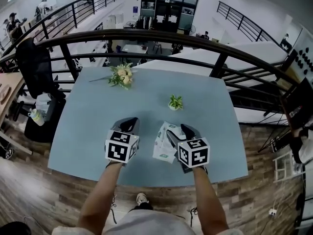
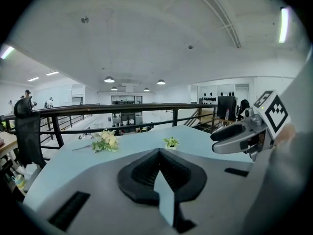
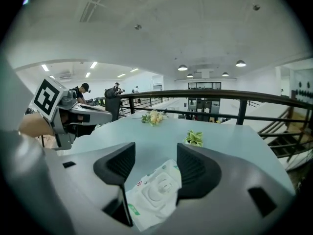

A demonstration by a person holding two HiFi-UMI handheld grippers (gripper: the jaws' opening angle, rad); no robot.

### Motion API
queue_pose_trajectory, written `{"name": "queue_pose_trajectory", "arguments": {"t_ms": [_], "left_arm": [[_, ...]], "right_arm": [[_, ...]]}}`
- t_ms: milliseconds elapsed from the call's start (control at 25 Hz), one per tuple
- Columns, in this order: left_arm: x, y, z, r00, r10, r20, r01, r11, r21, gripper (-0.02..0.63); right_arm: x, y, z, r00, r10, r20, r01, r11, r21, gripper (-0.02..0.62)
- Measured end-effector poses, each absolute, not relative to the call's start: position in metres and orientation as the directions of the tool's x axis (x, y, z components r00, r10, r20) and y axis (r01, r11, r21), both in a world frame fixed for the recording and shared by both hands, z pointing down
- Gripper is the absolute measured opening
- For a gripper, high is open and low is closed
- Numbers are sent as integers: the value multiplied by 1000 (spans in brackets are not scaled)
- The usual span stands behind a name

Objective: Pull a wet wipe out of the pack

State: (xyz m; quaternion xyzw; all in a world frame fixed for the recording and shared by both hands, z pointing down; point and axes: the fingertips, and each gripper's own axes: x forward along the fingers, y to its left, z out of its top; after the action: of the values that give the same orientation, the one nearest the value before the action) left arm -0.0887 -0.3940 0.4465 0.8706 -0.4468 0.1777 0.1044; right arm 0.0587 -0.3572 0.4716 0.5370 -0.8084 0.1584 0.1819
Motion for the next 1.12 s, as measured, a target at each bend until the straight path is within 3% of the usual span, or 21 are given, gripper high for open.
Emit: {"name": "queue_pose_trajectory", "arguments": {"t_ms": [1120], "left_arm": [[-82,-391,510,586,-654,479,-771,-631,82,-8]], "right_arm": [[45,-352,561,-354,-702,619,-928,344,-141,245]]}}
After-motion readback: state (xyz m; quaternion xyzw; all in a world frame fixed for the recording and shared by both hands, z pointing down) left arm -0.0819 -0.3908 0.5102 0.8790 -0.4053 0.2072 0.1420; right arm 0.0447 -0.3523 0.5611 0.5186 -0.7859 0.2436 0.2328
